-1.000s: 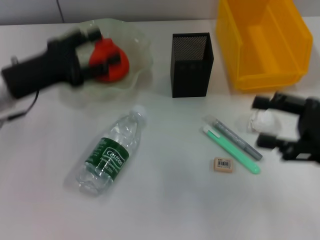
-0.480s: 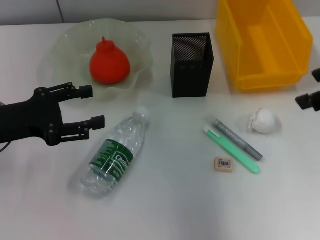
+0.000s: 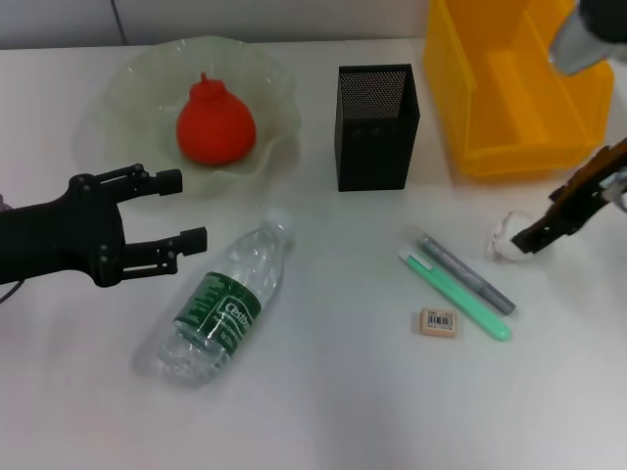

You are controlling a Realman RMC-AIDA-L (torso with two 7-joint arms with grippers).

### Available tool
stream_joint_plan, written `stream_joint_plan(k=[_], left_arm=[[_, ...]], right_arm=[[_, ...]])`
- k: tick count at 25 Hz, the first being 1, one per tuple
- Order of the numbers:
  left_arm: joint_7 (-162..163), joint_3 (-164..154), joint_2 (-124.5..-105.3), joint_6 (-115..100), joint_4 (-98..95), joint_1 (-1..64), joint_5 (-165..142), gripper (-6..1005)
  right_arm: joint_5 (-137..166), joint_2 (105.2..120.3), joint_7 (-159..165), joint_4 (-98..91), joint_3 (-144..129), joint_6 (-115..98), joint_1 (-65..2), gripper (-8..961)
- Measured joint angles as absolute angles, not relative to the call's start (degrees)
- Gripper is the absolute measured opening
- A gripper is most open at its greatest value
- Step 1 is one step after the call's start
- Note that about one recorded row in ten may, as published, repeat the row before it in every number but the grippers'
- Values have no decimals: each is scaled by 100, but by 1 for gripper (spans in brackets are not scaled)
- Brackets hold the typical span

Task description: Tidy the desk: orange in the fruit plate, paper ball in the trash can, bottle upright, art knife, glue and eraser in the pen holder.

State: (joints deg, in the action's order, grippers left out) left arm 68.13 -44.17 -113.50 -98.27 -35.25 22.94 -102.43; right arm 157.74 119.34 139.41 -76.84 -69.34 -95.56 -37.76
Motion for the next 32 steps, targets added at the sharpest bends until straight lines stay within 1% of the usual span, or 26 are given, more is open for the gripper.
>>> stream_joint_plan(k=[1,8,15,18,20,21,22,23,25,28,32], left_arm=[[6813,-4416,-11345,-9823,-3517,2293,-10243,809],[6811,-4413,-11339,-9767,-3512,2276,-10247,809],[6817,-4412,-11348,-9590,-3505,2269,-10248,808],[6816,-4412,-11350,-9568,-3505,2252,-10248,808],[6828,-4400,-11349,-9558,-3505,2226,-10247,808],[6872,-4367,-11344,-9555,-3505,2213,-10246,808],[6902,-4350,-11338,-9552,-3505,2209,-10245,808],[6964,-4315,-11331,-9548,-3506,2205,-10244,808],[7003,-4289,-11326,-9544,-3506,2205,-10244,808],[7127,-4248,-11328,-9543,-3523,2202,-10244,808],[7769,-4264,-11360,-9544,-3733,2206,-10250,808]], right_arm=[[15764,11935,13939,-7206,-6966,-9218,-3877,793],[15756,11936,13938,-6017,-7257,-8254,-4146,789],[15756,11936,13864,-6193,-7283,-8313,-4121,785],[15756,11931,13867,-6705,-7178,-8695,-4029,671],[15758,11920,13903,-7482,-6831,-9090,-3925,595],[15774,11917,13925,-8333,-6351,-9405,-3852,556],[15774,11917,13925,-8333,-6351,-9405,-3852,516],[15791,11917,13949,-8745,-6113,-9455,-3821,477],[15831,11915,14049,-9318,-5742,-9337,-3779,477],[15767,11913,14132,-9428,-5469,-8798,-3757,478],[15486,11912,14029,-8880,-5432,-8073,-3734,549]])
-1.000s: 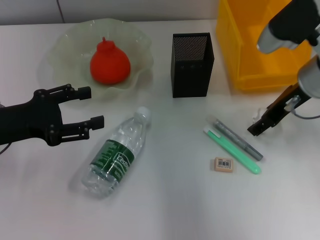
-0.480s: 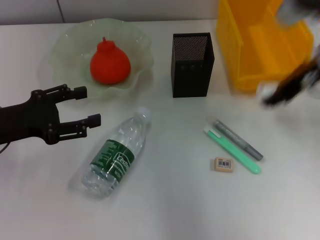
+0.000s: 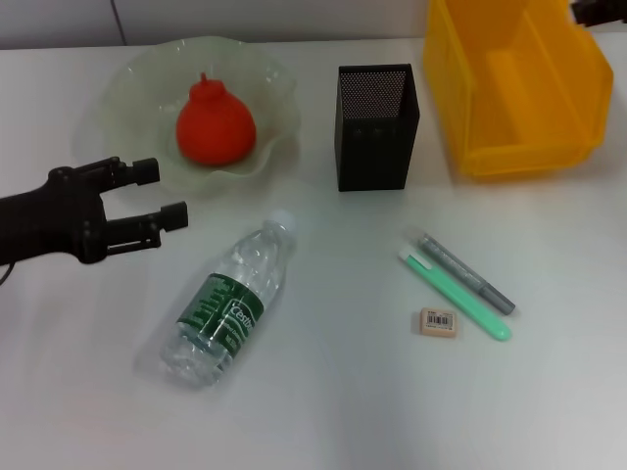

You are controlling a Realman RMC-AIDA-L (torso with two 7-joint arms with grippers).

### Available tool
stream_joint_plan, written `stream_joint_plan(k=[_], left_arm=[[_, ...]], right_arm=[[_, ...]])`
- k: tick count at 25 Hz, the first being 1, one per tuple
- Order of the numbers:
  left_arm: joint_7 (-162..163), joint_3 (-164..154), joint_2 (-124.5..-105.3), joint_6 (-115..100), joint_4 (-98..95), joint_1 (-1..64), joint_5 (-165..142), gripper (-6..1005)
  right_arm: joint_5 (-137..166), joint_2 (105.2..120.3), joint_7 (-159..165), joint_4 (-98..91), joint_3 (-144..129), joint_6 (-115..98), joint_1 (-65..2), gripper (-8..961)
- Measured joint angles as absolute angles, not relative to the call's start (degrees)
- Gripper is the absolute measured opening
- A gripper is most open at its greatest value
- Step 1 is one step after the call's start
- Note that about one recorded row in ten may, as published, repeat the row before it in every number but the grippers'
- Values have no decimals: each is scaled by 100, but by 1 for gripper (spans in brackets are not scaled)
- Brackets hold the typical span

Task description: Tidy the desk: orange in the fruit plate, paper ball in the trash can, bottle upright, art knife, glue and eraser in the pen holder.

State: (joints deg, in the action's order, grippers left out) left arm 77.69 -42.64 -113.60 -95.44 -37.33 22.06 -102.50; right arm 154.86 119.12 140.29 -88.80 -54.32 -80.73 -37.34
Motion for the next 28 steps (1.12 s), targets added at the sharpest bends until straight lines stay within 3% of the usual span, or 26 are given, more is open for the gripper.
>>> stream_joint_plan(k=[8,12,16,18,23,28], left_arm=[[10053,-4326,-11621,-9550,-5165,2255,-11091,808],[11942,-4358,-11755,-9691,-6020,2518,-11929,807],[12983,-4539,-11835,-9766,-6563,2673,-12285,807],[13837,-5024,-11837,-9710,-6846,2837,-12474,807],[14674,-6101,-11861,-9253,-6934,3144,-12611,807],[15130,-7002,-11875,-8583,-6885,3373,-12929,807]], right_arm=[[14089,11909,13194,-8098,-5361,-7379,-3368,708],[12561,11894,11948,-7977,-5273,-7778,-2670,846],[10895,11847,9733,-6735,-5166,-8603,-2021,845],[10489,11756,8771,-5801,-5022,-9076,-1921,845],[10340,11522,6995,-3618,-4684,-9844,-2043,846],[10345,11503,6324,-2953,-4704,-9805,-2059,846]])
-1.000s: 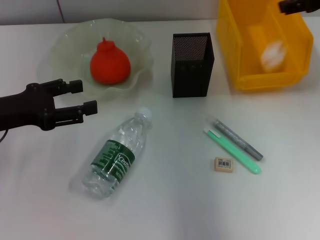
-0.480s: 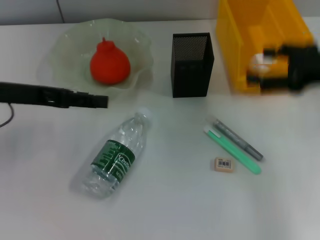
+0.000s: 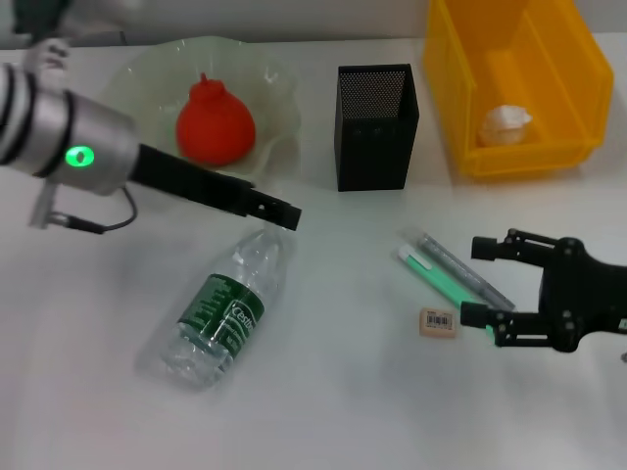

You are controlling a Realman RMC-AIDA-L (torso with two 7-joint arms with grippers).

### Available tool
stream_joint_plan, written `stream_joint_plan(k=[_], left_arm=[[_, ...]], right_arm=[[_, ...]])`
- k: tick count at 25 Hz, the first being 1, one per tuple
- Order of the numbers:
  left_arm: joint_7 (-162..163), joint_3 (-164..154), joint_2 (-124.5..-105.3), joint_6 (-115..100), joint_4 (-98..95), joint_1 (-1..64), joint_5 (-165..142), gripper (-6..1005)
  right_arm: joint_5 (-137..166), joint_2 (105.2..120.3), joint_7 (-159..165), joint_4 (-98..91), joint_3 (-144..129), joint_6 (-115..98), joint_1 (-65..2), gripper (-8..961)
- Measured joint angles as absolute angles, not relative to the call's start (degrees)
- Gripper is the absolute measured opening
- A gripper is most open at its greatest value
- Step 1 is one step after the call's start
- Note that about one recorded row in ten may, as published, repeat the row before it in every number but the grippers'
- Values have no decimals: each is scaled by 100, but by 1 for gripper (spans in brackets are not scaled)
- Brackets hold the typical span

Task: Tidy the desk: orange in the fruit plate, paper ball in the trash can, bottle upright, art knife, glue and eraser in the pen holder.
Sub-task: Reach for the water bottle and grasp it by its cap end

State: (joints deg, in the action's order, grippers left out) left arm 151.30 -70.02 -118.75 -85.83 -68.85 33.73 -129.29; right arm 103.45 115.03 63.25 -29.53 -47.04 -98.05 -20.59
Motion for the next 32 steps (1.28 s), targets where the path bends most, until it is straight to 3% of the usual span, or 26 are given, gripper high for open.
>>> stream_joint_plan(k=[11,26,29,32], left_arm=[[15325,-8067,-11909,-7180,-6282,3674,-13392,806],[15612,-9127,-11918,-6459,-6060,3796,-13732,807],[15637,-9280,-11918,-6400,-6100,3759,-13764,762],[15694,-9483,-11918,-6319,-6159,3715,-13885,636]], right_arm=[[10335,11474,6075,-2590,-4705,-9544,-2099,846],[10326,11543,6068,-2527,-4711,-9324,-2113,845],[10326,11554,6067,-2488,-4713,-9331,-2104,845],[10326,11556,6066,-2445,-4728,-9337,-2101,845]])
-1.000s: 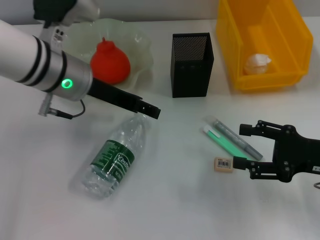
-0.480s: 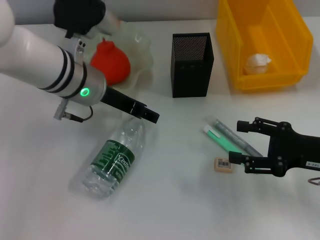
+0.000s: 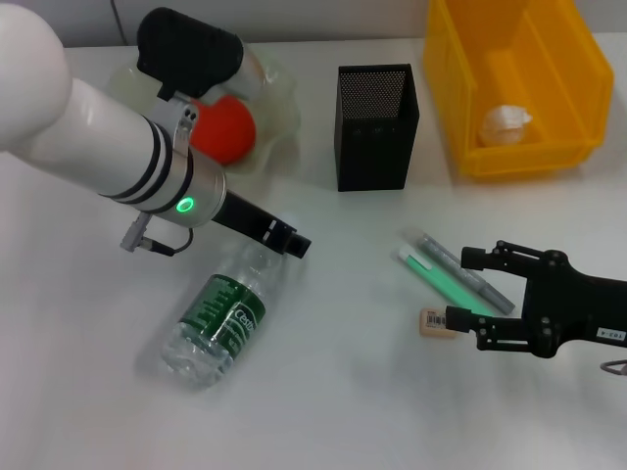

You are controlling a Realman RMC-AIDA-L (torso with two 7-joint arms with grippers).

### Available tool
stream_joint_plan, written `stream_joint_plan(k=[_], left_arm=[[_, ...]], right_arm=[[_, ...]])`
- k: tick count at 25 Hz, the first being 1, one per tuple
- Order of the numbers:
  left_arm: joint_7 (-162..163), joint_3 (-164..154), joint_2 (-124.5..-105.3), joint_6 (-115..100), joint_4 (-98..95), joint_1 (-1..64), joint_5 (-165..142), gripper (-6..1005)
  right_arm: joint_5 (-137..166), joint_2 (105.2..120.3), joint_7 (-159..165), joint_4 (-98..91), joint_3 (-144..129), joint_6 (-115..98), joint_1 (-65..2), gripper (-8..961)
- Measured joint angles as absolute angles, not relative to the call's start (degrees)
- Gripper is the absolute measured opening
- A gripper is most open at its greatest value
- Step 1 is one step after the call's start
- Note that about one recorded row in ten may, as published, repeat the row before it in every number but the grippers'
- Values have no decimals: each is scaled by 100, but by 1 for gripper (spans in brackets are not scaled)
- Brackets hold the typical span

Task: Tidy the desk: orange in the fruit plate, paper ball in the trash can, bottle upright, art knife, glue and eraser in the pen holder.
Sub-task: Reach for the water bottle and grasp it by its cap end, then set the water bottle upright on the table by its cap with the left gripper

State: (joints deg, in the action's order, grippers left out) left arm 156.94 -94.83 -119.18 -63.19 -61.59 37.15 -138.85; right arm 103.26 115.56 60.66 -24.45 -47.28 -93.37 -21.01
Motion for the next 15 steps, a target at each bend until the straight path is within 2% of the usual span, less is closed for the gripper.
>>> stream_joint_plan(k=[2,11,15], left_arm=[[15719,-9575,-11918,-6259,-6205,3682,-13946,552],[15593,-9796,-11897,-6475,-6920,3321,-14329,471],[14995,-9368,-11875,-6691,-7450,2873,-13973,453]], right_arm=[[10326,11557,6065,-2411,-4728,-9339,-2100,845],[10327,11555,6087,-2364,-4688,-9409,-2073,846],[10299,11544,6111,-2364,-4652,-9532,-2063,846]])
